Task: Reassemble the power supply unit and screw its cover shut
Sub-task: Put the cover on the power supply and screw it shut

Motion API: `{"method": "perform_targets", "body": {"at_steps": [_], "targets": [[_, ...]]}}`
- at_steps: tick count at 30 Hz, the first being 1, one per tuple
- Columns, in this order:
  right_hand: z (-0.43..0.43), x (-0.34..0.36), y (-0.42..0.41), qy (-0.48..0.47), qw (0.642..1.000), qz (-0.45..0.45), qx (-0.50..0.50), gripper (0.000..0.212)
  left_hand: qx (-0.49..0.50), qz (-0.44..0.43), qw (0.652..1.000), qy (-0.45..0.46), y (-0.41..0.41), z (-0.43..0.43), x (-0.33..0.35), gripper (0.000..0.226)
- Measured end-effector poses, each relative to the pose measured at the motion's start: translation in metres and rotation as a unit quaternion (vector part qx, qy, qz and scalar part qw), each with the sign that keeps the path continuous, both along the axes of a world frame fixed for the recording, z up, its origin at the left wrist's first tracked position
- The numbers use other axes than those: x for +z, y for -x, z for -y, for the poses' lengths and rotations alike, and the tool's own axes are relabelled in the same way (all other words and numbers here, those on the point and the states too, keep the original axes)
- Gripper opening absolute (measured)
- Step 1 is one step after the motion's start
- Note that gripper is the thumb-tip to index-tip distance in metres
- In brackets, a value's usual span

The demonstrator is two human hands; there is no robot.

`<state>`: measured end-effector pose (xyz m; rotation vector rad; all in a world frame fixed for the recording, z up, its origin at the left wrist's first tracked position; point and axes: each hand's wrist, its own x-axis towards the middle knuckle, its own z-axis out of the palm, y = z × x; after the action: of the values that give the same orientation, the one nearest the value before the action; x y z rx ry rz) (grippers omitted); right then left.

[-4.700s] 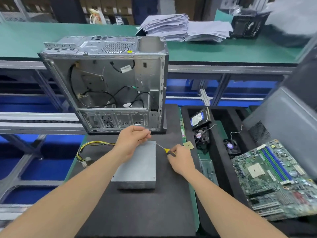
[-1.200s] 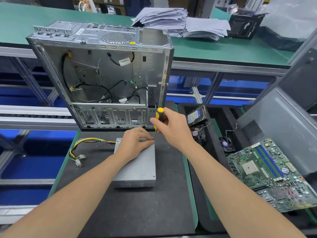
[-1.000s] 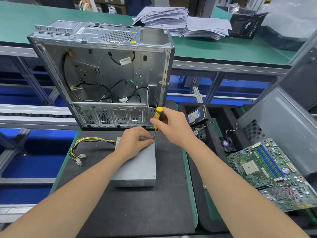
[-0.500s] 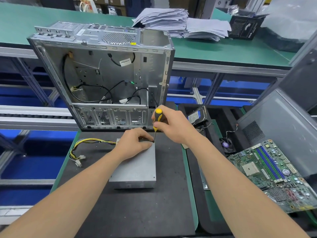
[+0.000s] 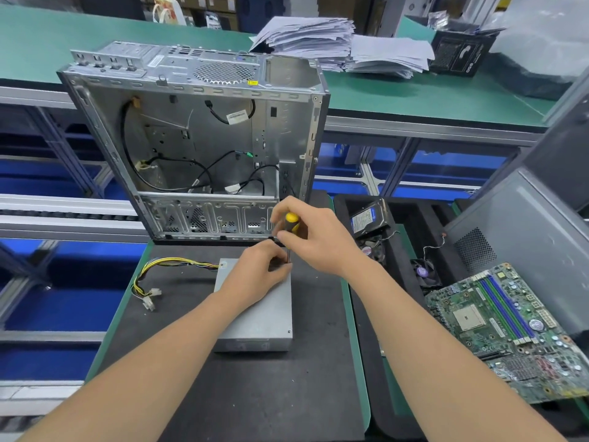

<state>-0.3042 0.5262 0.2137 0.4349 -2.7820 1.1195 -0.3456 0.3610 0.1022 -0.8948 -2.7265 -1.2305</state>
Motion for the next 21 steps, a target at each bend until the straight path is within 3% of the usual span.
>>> {"method": "perform_targets", "body": {"at_steps": [3, 7, 10, 12, 14, 17, 19, 21], "targets": [[-0.001, 0.001, 0.003, -0.028, 1.0, -0.002, -0.01, 0.01, 0.009, -0.004, 1.0, -0.002, -0.002, -0.002, 0.001, 0.006], [0.007, -0.002, 0.011, -0.146, 0.98, -0.032, -0.135, 0.041, 0.028, -0.006, 1.0, -0.003, -0.004, -0.004, -0.001, 0.007], [0.015, -0.002, 0.015, -0.24, 0.95, -0.043, -0.193, 0.043, 0.026, -0.019, 0.999, -0.006, -0.005, -0.005, -0.001, 0.008], [0.012, 0.005, 0.013, -0.21, 0.967, -0.047, -0.139, 0.033, 0.023, -0.023, 0.999, -0.008, -0.005, -0.005, -0.001, 0.007], [0.002, 0.015, 0.011, -0.181, 0.983, -0.024, -0.009, 0.015, 0.025, -0.024, 0.999, -0.015, -0.006, -0.005, -0.001, 0.005], [-0.007, 0.026, 0.011, -0.222, 0.966, 0.04, 0.125, 0.014, 0.028, -0.018, 0.999, -0.018, -0.005, -0.005, -0.001, 0.004], [-0.006, 0.024, 0.013, -0.212, 0.971, 0.051, 0.1, 0.014, 0.027, -0.02, 0.999, -0.012, -0.005, -0.005, -0.002, 0.005], [0.0, 0.018, 0.015, -0.202, 0.979, 0.032, 0.012, 0.025, 0.023, -0.032, 0.999, -0.006, -0.005, -0.005, -0.003, 0.005]]}}
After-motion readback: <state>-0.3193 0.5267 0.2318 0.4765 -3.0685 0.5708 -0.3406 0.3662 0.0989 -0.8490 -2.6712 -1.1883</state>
